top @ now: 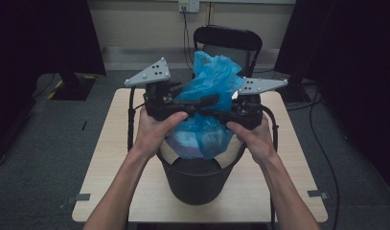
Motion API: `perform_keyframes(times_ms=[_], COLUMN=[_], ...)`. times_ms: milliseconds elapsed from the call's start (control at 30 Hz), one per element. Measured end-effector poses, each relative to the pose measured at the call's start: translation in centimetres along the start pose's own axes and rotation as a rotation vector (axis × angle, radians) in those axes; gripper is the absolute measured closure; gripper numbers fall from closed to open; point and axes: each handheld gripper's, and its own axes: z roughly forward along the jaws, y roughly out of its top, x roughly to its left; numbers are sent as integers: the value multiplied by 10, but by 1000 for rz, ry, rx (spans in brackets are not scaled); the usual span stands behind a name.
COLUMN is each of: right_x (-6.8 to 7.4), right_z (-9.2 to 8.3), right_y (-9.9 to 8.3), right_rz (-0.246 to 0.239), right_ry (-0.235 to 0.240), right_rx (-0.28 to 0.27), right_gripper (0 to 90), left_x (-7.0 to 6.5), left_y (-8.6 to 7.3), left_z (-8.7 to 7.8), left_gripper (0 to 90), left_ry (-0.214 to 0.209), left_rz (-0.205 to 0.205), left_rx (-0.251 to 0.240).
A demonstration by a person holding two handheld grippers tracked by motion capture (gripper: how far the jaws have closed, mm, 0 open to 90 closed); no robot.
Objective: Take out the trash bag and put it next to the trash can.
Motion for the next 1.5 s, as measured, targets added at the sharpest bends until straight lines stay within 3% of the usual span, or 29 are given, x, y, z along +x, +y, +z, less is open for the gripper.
perform_keyframes(times_ms=[100,133,200,233,333,667,967,1167,1200,1367,1400,1500], right_x=[-4,-8,-10,-16,-24,-45,-67,-75,-75,-74,-74,-77], right_z=[-2,-6,-8,-11,-13,-17,-16,-15,-15,-20,-21,-27], right_y=[1,2,3,5,6,13,16,22,23,29,31,35], right_rz=[11,16,18,25,46,84,146,155,154,142,139,134], right_ry=[-5,-12,-17,-42,-41,-90,-122,-131,-136,-162,-170,-189], right_rx=[-17,-44,-54,-71,-98,-165,-210,-214,-211,-233,-235,-243], right_gripper=[851,852,852,853,853,855,856,856,857,858,858,857], left_x=[3,6,7,7,9,7,9,16,18,32,34,38], left_y=[1,1,1,1,1,1,-1,-9,-9,-3,-1,3], left_z=[-2,-4,-5,-6,-6,-11,-15,-4,-2,4,5,7], left_gripper=[368,308,287,247,195,177,201,311,448,785,836,861], left_ry=[20,36,49,63,79,108,124,184,190,192,192,204], left_rz=[-6,-15,-16,-18,-32,-24,-20,-32,-29,-14,-5,7], left_rx=[-8,-19,-25,-30,-42,-57,-21,22,24,19,15,4])
